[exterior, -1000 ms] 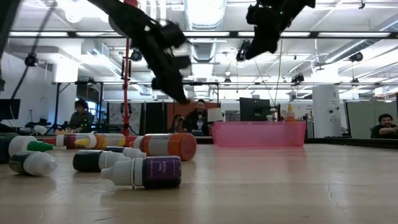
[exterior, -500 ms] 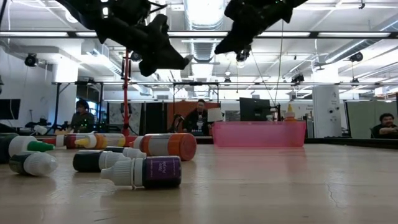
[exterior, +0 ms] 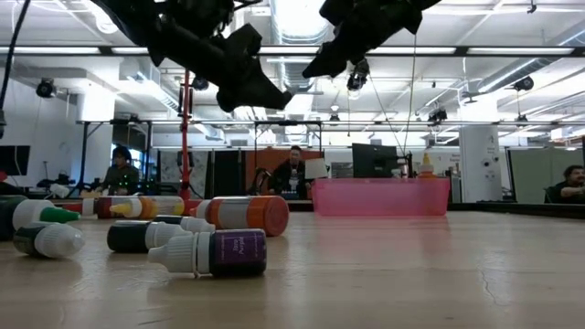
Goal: Pick & Place food coloring
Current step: Put the small green food coloring bottle into the red bin
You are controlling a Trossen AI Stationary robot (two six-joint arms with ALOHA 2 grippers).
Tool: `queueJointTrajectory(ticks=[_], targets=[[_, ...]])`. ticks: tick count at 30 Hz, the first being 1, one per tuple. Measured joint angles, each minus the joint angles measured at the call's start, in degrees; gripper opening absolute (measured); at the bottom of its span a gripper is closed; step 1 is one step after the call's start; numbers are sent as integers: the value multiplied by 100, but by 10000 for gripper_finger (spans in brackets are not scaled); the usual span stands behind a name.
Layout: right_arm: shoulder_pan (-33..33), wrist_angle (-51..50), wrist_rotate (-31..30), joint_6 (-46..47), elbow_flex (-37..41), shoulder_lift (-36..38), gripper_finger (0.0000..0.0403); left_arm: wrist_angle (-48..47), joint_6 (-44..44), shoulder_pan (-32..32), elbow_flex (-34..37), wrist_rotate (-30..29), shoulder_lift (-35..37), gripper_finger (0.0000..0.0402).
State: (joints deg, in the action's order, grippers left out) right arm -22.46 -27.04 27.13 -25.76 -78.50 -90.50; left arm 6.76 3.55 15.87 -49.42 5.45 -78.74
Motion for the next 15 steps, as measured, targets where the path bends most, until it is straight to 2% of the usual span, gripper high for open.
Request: queueJointTrajectory(ticks=[4, 10, 15], targets=[[199, -187, -2, -302, -2, -11, 246, 224, -11, -76, -1, -15, -127, 58], [350, -248, -27, -338, -2, -22, 237, 364, -10, -222, -1, -67, -234, 58], [344, -100, -320, -339, -2, -22, 230, 376, -172, -432, -4, -218, -264, 58]])
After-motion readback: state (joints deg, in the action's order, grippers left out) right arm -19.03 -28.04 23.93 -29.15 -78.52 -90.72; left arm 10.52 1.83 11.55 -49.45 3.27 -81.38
